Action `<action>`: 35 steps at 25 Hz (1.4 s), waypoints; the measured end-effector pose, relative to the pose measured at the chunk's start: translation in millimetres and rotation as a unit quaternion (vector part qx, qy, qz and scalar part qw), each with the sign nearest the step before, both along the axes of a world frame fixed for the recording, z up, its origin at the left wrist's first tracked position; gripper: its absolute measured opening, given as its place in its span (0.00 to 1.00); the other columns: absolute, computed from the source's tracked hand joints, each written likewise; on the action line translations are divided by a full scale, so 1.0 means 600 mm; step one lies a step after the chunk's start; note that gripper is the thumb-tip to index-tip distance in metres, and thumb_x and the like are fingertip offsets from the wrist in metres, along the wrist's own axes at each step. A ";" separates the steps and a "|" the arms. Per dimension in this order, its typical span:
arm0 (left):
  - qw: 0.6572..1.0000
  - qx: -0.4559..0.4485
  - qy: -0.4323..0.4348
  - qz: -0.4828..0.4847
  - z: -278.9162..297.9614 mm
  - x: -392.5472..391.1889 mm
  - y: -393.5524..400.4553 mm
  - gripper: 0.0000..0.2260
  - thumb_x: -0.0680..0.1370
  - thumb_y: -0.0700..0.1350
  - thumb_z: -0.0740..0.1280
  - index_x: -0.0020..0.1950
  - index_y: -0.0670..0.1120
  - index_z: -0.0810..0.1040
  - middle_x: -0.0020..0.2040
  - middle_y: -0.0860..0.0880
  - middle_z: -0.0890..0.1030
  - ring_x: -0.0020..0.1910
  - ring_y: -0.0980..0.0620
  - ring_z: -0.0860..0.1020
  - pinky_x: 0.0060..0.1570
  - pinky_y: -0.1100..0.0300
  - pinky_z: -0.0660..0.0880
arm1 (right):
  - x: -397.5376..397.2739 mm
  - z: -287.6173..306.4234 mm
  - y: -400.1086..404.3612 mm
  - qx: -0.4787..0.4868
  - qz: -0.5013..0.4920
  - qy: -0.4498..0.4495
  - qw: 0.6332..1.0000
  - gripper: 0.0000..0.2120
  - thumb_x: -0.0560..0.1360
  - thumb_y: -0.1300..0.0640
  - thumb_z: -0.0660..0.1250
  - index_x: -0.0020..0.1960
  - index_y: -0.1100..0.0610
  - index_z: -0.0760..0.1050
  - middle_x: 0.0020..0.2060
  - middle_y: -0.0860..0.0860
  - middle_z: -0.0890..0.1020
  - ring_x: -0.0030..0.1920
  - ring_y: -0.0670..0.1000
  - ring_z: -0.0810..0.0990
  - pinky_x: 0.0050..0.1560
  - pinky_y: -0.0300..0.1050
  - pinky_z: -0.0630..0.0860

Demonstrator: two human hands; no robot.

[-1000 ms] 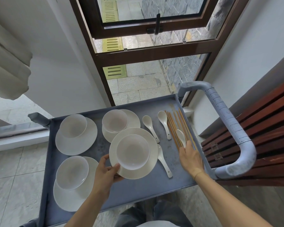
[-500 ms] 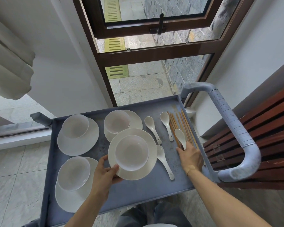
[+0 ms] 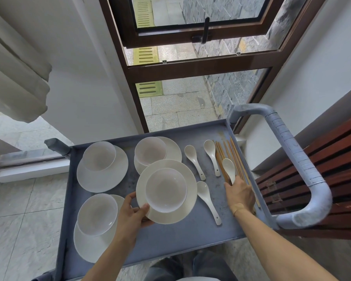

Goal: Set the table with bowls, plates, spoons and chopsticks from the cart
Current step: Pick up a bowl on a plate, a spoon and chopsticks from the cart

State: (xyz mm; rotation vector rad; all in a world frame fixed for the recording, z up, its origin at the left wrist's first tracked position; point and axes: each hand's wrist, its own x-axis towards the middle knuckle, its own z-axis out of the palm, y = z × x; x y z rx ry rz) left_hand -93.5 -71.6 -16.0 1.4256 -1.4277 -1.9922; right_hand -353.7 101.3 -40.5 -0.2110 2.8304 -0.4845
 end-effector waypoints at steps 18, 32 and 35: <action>1.000 -0.004 0.000 -0.008 0.010 0.032 -0.022 0.16 0.78 0.33 0.68 0.59 0.51 0.73 0.40 0.37 0.85 0.42 0.41 0.86 0.37 0.51 0.83 | -0.027 0.015 -0.027 0.152 0.148 0.036 0.977 0.14 0.79 0.51 0.61 0.53 0.60 0.78 0.46 0.57 0.84 0.47 0.60 0.82 0.38 0.45 0.70; 1.000 0.001 0.021 -0.017 0.046 0.054 -0.027 0.15 0.79 0.34 0.67 0.61 0.50 0.72 0.42 0.42 0.87 0.41 0.42 0.86 0.36 0.53 0.83 | 0.118 0.121 -0.069 -0.348 -0.001 -0.235 0.907 0.13 0.82 0.51 0.59 0.46 0.57 0.78 0.28 0.49 0.74 0.27 0.46 0.70 0.28 0.42 0.68; 1.000 -0.002 0.019 0.013 0.057 0.075 -0.011 0.15 0.79 0.34 0.66 0.61 0.50 0.73 0.42 0.44 0.87 0.41 0.42 0.86 0.35 0.53 0.83 | 0.145 0.124 -0.089 -0.365 0.040 -0.242 0.898 0.13 0.78 0.48 0.66 0.39 0.54 0.77 0.24 0.46 0.70 0.23 0.43 0.65 0.23 0.37 0.65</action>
